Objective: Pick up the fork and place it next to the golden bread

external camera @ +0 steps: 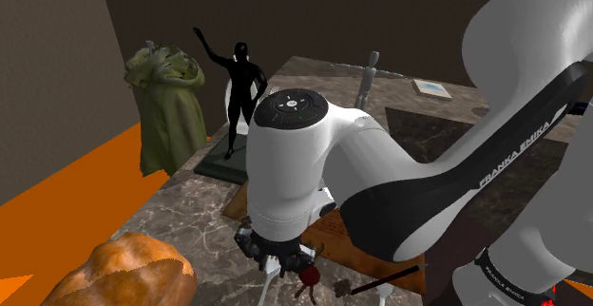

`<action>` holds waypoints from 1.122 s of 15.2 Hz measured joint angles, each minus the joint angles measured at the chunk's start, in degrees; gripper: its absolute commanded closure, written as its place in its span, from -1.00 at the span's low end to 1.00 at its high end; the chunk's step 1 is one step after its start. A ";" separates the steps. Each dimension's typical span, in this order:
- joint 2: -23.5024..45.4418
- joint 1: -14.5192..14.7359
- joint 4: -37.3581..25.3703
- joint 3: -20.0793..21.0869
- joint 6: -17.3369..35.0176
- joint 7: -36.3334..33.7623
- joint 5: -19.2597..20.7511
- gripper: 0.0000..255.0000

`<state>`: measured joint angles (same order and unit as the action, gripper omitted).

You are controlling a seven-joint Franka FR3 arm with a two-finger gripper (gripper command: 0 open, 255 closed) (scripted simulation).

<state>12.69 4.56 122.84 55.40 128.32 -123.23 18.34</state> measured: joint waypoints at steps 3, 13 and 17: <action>0.01 0.00 0.01 -0.01 0.01 -0.01 0.02 -1.00; -5.15 -2.26 -1.82 2.44 -4.28 3.84 -5.80 -1.00; -5.92 -2.56 -2.78 2.70 -5.60 4.69 -6.86 -1.00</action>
<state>6.77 1.99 120.06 58.10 122.72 -118.54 11.48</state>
